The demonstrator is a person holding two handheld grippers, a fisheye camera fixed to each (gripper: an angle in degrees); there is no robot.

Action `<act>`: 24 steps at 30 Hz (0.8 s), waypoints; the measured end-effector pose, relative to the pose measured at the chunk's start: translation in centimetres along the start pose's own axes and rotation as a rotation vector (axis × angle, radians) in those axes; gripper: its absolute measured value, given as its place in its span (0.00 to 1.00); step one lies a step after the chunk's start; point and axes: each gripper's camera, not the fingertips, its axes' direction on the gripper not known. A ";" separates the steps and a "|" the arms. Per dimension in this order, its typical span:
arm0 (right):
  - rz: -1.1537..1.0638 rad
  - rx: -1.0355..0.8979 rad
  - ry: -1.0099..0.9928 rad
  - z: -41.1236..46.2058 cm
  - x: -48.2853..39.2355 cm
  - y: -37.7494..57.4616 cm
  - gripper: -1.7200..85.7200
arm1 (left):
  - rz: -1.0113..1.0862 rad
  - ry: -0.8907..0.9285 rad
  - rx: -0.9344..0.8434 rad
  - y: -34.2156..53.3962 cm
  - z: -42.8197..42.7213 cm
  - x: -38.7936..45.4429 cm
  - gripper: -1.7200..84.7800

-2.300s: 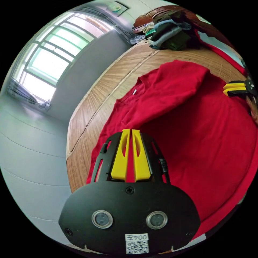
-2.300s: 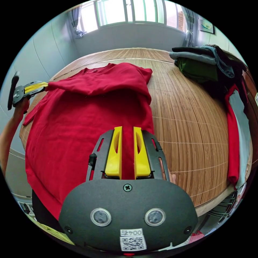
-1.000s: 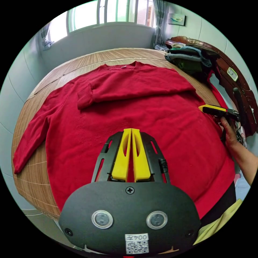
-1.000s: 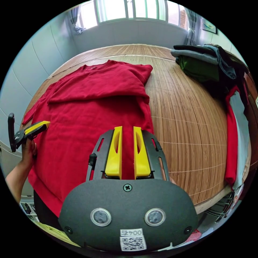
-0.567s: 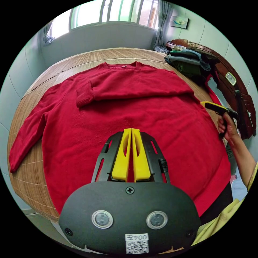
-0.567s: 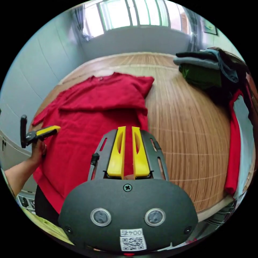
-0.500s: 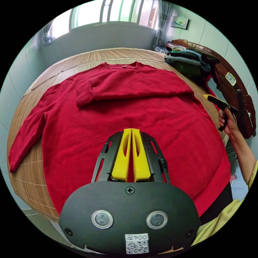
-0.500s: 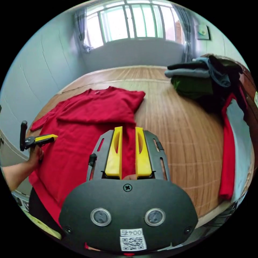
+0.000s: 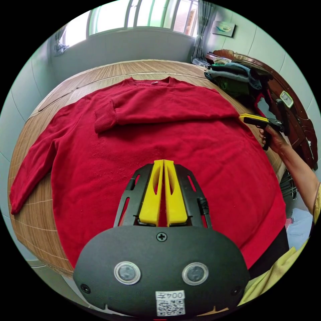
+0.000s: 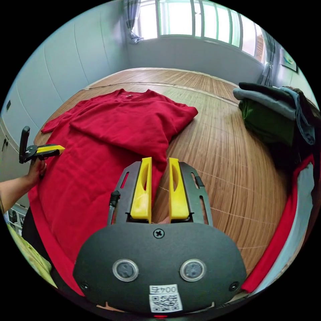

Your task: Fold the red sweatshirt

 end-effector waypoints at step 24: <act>0.101 0.093 0.064 -3.4 -1.4 0.9 0.09 | -0.006 0.010 0.003 -0.6 0.4 0.5 0.03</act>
